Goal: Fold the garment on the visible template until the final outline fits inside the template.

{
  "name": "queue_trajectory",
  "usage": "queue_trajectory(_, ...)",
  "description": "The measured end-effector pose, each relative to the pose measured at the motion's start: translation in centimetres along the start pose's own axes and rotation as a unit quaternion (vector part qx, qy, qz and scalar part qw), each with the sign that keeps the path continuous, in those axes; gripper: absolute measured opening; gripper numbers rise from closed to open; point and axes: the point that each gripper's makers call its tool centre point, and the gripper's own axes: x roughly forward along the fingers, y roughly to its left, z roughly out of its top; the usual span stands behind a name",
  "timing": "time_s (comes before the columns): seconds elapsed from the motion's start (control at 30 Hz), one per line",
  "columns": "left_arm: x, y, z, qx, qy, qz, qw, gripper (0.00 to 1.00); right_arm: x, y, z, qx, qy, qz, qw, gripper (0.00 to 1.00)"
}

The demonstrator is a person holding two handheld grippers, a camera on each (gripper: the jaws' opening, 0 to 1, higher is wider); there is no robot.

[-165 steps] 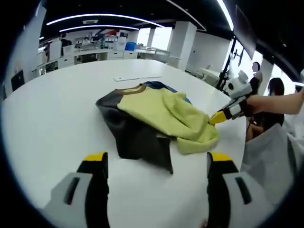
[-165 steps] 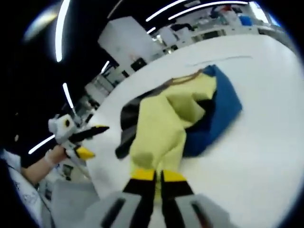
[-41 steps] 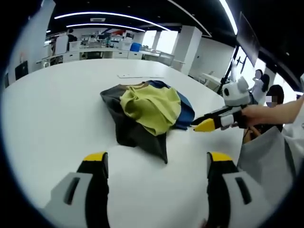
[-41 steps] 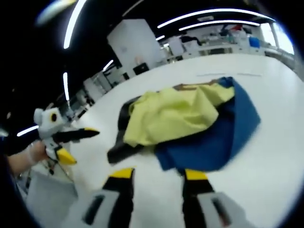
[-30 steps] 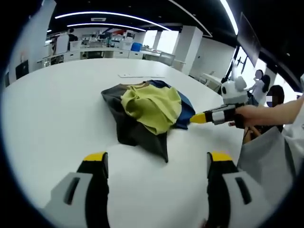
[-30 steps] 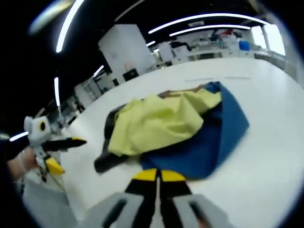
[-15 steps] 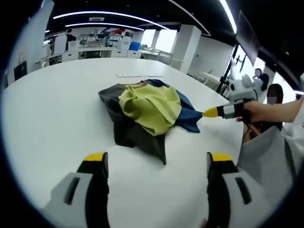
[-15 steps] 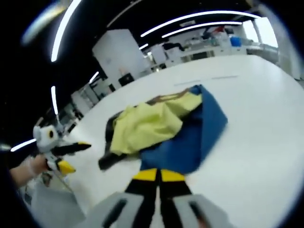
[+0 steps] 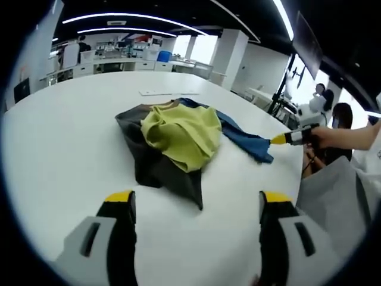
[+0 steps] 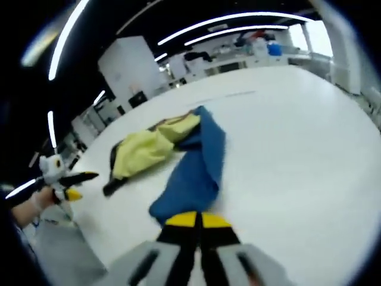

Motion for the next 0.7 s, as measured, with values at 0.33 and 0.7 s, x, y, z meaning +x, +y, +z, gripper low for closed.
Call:
queue_trajectory(0.33, -0.6, 0.1, 1.2, 0.0, -0.015, 0.01, 0.9998, 0.82, -2.3, -7.4, 2.3, -0.038, 0.019, -0.068, 0.9968, 0.0)
queue_trajectory(0.7, -0.8, -0.2, 1.0, -0.004, -0.017, 0.017, 0.9997, 0.82, -1.6, -12.6, 4.4, -0.052, 0.041, -0.114, 0.9912, 0.0)
